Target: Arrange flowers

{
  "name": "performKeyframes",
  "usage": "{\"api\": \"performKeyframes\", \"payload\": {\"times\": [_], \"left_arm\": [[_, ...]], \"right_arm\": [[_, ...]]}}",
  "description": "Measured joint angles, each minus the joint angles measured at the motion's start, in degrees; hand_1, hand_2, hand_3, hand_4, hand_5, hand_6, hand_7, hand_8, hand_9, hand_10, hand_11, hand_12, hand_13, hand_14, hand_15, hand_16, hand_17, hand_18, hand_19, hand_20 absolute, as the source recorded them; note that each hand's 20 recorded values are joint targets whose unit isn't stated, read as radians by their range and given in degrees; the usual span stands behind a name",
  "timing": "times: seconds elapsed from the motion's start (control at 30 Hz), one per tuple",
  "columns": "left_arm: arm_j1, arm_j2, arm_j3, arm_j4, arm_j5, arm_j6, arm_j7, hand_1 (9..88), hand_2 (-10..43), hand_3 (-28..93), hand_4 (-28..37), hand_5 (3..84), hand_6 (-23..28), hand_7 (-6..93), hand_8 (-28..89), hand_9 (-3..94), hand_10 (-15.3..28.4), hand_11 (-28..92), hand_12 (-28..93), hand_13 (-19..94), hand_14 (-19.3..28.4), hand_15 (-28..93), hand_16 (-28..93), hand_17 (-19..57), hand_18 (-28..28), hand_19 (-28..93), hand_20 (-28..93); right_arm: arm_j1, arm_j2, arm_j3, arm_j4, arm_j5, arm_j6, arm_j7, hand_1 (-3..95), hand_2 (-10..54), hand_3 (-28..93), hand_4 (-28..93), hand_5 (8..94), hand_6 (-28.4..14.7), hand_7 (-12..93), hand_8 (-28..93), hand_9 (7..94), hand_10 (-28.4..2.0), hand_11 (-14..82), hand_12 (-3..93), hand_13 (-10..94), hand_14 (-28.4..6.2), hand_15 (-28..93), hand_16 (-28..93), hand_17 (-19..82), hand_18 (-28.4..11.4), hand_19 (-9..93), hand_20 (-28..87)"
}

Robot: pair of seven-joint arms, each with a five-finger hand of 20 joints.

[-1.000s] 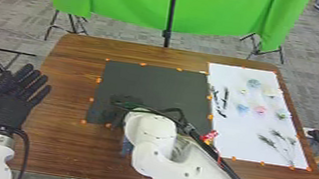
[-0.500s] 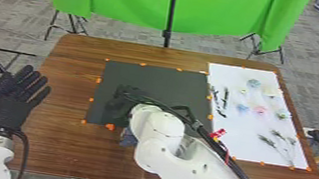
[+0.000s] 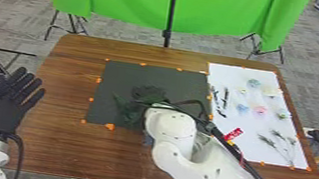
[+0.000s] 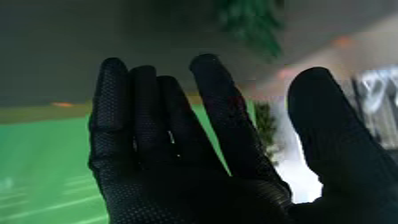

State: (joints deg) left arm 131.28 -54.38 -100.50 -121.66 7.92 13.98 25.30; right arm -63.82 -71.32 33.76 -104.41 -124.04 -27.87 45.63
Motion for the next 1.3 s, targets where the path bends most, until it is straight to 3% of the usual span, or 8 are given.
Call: {"api": "performKeyframes", "payload": {"times": [0.4, 1.3], "left_arm": [[0.0, -0.16, 0.07, 0.0, 0.01, -0.05, -0.01, 30.3, 13.7, 74, -28.3, 47.1, 7.1, 20.9, -10, 41.6, 14.5, 27, 13, 32, 13.5, 38, -6, -2.9, 14.0, 33, 13], [-1.43, 0.58, 0.95, 0.61, -0.17, -0.04, -1.34, 30.2, 14.0, 74, -28.3, 47.1, 7.1, 20.7, -10, 41.6, 14.5, 27, 13, 32, 13.5, 38, -6, -2.9, 14.0, 33, 13]], "right_arm": [[-1.48, 0.82, 0.44, -1.81, 2.59, -3.89, -0.11, 23.9, 11.4, 69, -16, 69.1, -11.6, 12, -6, 43.7, -28.4, 9.3, 17.8, 24, -28.4, 48, 11, 15, -28.4, 66, 22], [-3.91, -3.25, -1.05, -3.53, 4.97, -5.36, -1.58, 24.2, 12.3, 69, -16, 65.3, -10.9, 10, -7, 42.9, -28.4, 9.3, 17.2, 24, -28.4, 48, 10, 14, -28.4, 66, 22]]}}
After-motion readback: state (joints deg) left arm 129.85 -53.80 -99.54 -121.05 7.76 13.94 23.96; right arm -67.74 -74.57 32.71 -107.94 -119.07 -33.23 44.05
